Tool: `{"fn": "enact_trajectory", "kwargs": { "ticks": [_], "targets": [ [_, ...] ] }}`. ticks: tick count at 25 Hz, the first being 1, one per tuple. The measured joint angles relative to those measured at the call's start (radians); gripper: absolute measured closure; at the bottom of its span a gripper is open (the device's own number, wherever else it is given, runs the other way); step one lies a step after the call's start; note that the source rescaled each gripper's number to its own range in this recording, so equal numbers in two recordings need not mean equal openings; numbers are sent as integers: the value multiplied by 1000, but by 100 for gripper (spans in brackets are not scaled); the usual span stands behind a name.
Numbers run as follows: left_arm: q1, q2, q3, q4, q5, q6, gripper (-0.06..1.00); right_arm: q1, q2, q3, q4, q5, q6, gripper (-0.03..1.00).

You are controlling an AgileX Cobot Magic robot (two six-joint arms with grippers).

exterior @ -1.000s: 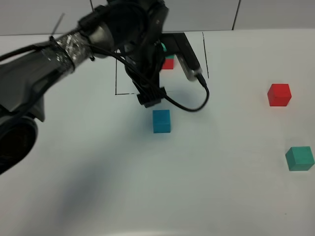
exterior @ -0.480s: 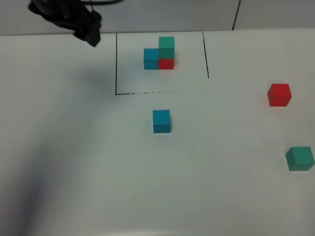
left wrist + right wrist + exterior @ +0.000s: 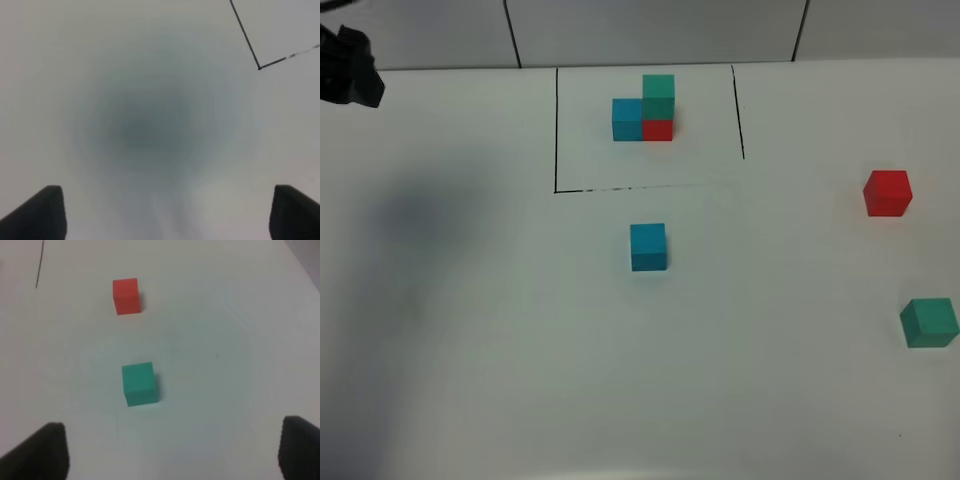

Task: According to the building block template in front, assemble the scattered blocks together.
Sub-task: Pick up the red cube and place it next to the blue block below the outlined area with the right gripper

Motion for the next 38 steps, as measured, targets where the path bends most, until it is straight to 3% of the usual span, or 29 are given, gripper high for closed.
{"fn": "enact_trajectory", "kwargs": {
  "ticks": [6,11,22,38],
  "targets": [
    [0,-311,234,96,-48,-173,14,0,0,0,1,0,1,25],
    [0,-549,384,120,-61,-233,14,0,0,0,2,0,1,25],
    [0,-980,647,16,-65,-247,14,0,0,0,2,0,1,25],
    [0,-1420,886,-65,45,-249,16,0,0,0,4,0,1,25]
  ]
}}
